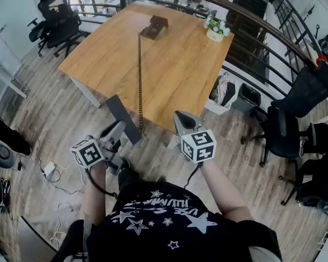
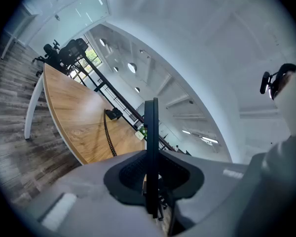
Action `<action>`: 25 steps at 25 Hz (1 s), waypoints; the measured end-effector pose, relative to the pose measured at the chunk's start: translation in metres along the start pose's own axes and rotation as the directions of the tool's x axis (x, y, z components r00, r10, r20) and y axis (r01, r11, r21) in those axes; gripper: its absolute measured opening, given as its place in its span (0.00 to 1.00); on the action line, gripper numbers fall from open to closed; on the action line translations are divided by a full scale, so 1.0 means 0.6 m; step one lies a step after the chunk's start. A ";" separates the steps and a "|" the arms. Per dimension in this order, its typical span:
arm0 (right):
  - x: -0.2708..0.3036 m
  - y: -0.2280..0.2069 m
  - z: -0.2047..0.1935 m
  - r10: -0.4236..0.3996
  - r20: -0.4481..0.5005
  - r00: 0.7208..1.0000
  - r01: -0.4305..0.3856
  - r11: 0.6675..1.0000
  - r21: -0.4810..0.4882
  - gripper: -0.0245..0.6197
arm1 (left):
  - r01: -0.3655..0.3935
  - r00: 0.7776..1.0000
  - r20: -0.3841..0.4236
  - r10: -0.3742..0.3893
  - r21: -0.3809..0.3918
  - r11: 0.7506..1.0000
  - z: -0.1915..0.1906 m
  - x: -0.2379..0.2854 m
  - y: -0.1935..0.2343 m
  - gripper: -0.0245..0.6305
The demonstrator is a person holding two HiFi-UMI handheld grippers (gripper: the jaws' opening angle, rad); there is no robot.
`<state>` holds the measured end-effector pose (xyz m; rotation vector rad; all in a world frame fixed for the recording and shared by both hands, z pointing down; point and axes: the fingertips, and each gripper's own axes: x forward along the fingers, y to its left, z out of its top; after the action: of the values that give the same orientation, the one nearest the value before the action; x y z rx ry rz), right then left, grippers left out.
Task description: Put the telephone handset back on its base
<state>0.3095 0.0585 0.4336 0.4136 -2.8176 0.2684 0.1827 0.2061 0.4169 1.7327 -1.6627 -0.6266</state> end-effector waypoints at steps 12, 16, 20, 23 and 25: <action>0.030 0.029 -0.010 0.025 -0.019 0.999 -0.025 1.000 0.000 0.04 | -0.007 1.000 -0.018 0.006 -0.021 1.000 -0.001 -0.014 0.012 0.15; 0.051 0.036 -0.012 0.026 -0.022 0.999 -0.026 1.000 0.014 0.04 | 0.001 1.000 -0.017 -0.001 -0.032 0.999 0.003 -0.019 0.023 0.15; 0.088 0.046 0.000 0.012 -0.013 1.000 -0.011 0.999 0.038 0.04 | 0.013 0.999 -0.033 -0.014 -0.016 1.000 0.028 -0.029 0.047 0.16; 0.124 0.059 0.014 0.006 -0.011 1.000 -0.006 0.999 0.046 0.04 | 0.012 0.999 -0.030 -0.013 -0.018 1.000 0.062 -0.035 0.075 0.15; 0.150 0.068 0.025 -0.003 -0.012 1.000 0.003 0.999 0.043 0.04 | 0.015 1.000 -0.027 -0.016 -0.038 0.999 0.088 -0.037 0.092 0.16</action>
<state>0.2108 0.0708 0.4408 0.4240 -2.8042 0.3300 0.1047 0.2221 0.4195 1.7210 -1.6104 -0.6350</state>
